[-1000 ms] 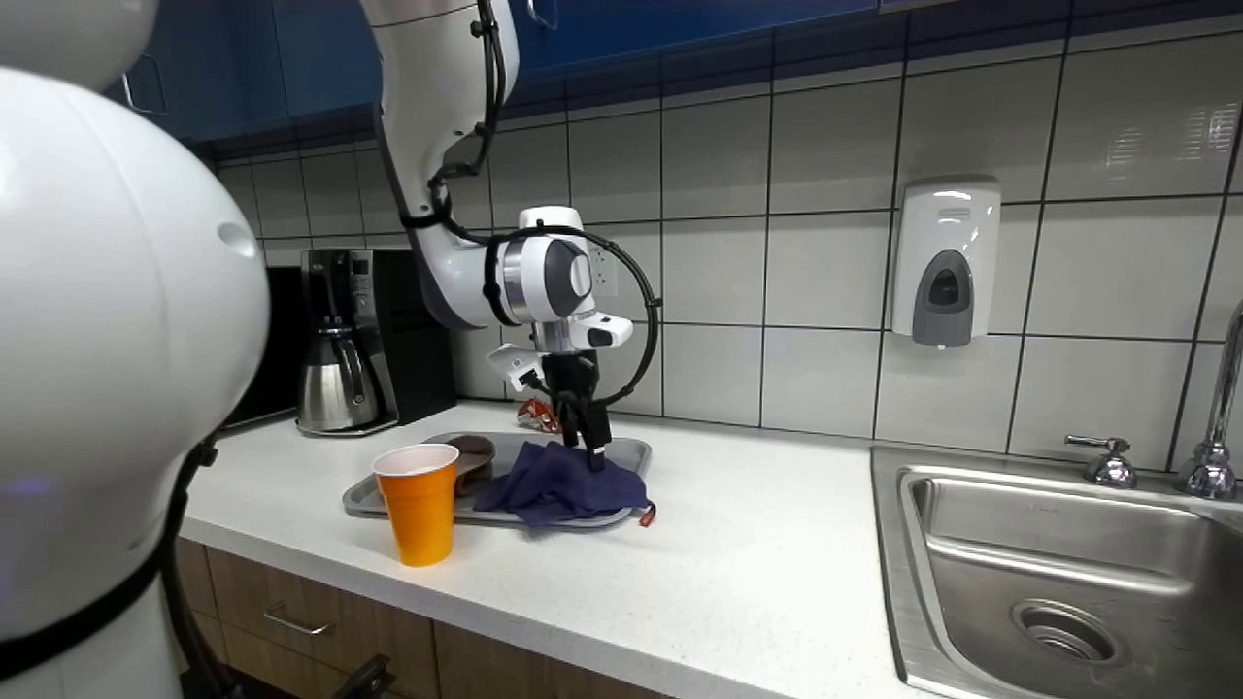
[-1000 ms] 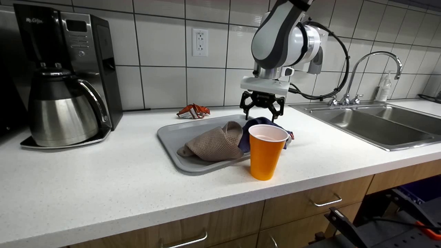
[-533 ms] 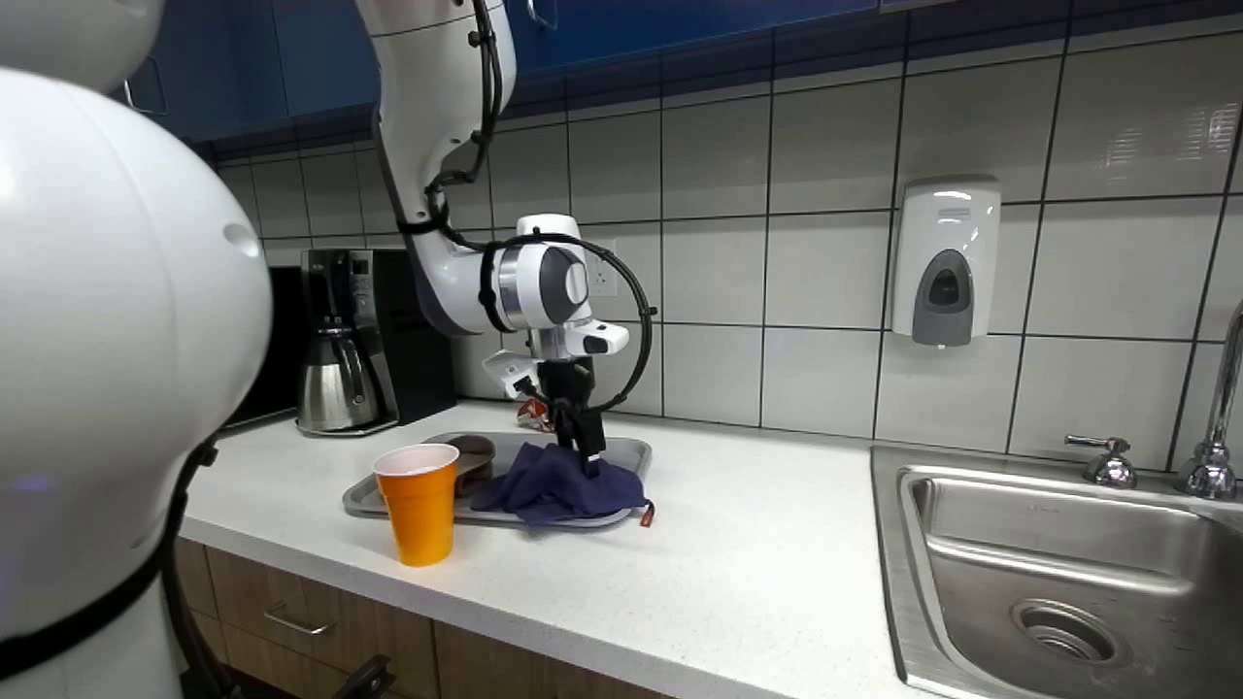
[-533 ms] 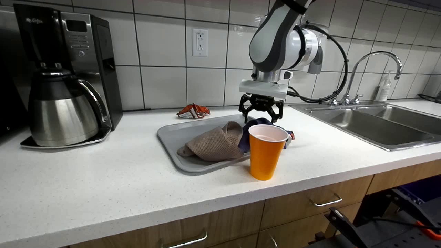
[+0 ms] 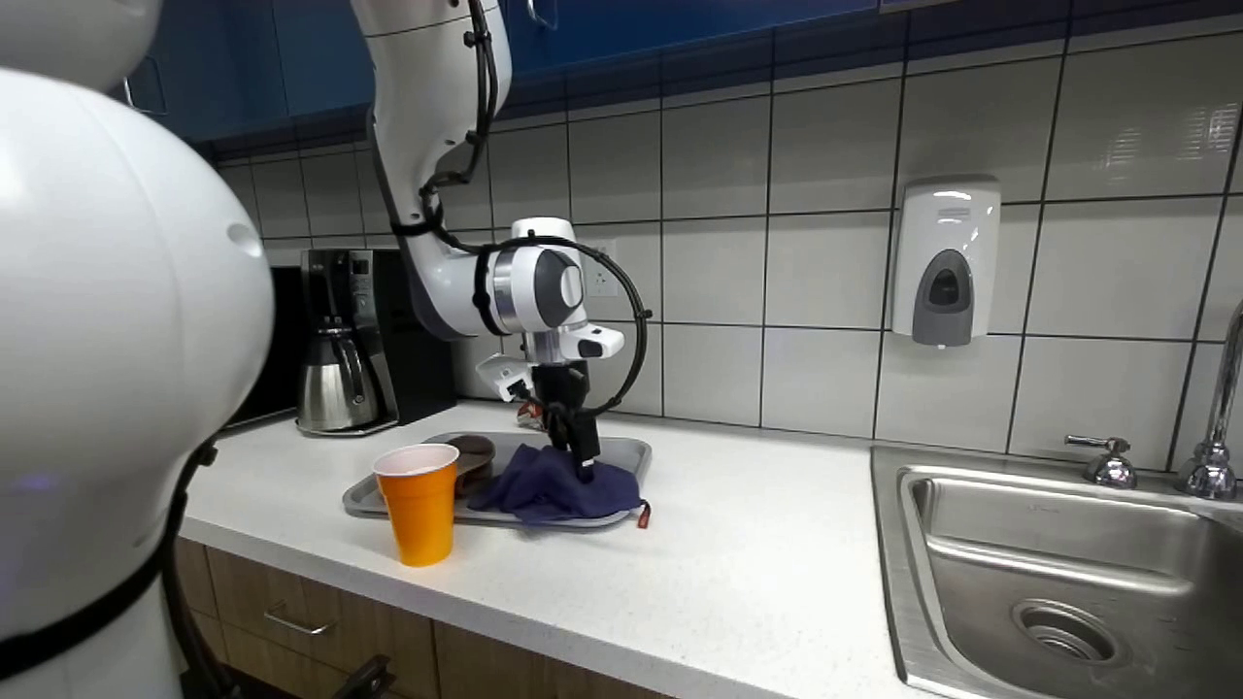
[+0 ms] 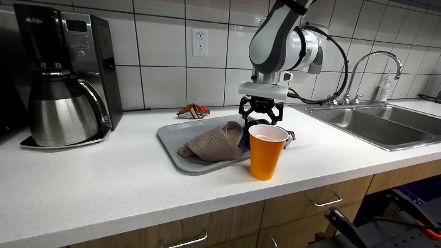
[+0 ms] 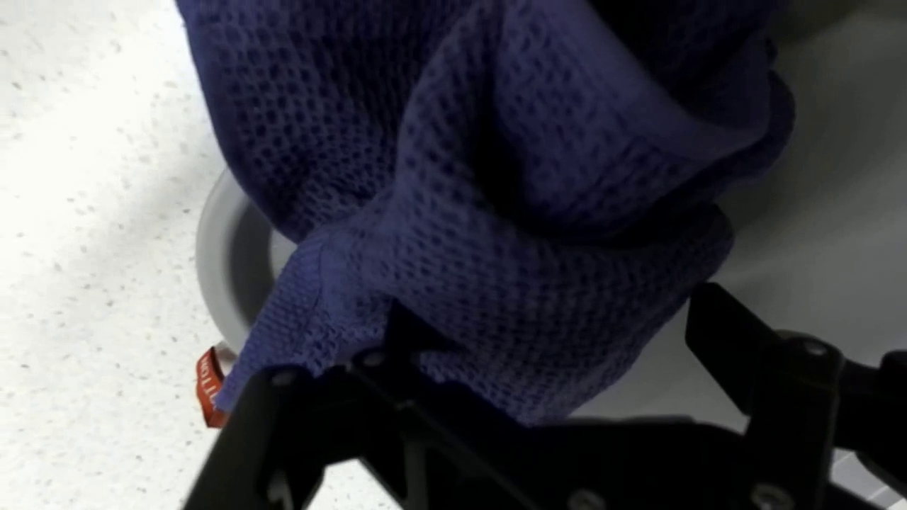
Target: Remove the blue and brown towels from the tray
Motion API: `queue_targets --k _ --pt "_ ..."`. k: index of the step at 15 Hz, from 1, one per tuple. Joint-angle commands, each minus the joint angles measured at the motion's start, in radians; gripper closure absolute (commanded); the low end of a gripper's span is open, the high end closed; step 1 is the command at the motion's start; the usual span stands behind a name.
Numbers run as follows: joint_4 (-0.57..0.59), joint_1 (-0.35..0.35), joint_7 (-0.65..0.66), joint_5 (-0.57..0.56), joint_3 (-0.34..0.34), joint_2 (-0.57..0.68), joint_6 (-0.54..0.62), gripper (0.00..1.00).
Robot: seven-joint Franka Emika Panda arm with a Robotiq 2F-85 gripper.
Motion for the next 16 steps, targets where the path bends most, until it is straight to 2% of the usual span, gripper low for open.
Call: queue_targets --k 1,4,9,11,16 --pt "-0.04 0.018 0.012 0.017 -0.006 -0.047 -0.026 0.34" --pt "-0.056 0.022 0.015 0.014 -0.008 -0.06 -0.027 0.6" --pt "-0.084 0.024 0.024 0.002 -0.013 -0.095 -0.028 0.97" --pt "-0.102 0.024 0.028 -0.008 -0.018 -0.121 -0.029 1.0" --pt "-0.152 0.019 0.045 -0.047 -0.026 -0.209 -0.032 0.97"
